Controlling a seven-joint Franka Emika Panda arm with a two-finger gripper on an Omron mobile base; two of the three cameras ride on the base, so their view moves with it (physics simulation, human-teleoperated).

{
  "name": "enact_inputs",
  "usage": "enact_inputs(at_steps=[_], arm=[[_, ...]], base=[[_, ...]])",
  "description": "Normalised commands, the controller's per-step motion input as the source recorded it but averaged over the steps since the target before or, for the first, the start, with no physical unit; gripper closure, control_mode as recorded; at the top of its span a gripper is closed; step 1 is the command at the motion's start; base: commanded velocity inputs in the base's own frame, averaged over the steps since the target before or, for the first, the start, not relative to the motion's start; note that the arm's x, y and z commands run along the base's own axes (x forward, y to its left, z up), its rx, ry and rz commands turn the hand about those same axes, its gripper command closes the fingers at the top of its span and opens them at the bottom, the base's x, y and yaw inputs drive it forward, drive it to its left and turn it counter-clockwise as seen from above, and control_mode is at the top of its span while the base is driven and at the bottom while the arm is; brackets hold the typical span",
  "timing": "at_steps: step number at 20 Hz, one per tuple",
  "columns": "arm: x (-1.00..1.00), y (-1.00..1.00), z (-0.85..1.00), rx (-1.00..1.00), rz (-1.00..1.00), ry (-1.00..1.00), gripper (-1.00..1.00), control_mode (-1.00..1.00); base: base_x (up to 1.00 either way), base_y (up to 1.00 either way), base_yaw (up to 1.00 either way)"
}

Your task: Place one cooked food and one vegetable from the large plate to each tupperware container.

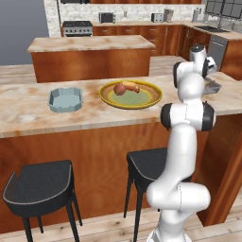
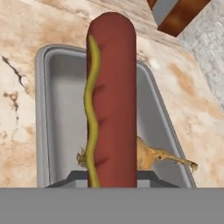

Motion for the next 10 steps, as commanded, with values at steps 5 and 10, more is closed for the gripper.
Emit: enact_inputs(at_steps=[5,10], arm=[[0.0,-0.26,0.01,0.0,0.03,-0.16,-1.0,-1.0],[-0.14,-0.02,0.26,0.03,0.17,-0.12,-1.0,-1.0]], base=[[0.0,0.0,0.0],[0.0,0.0,0.0]])
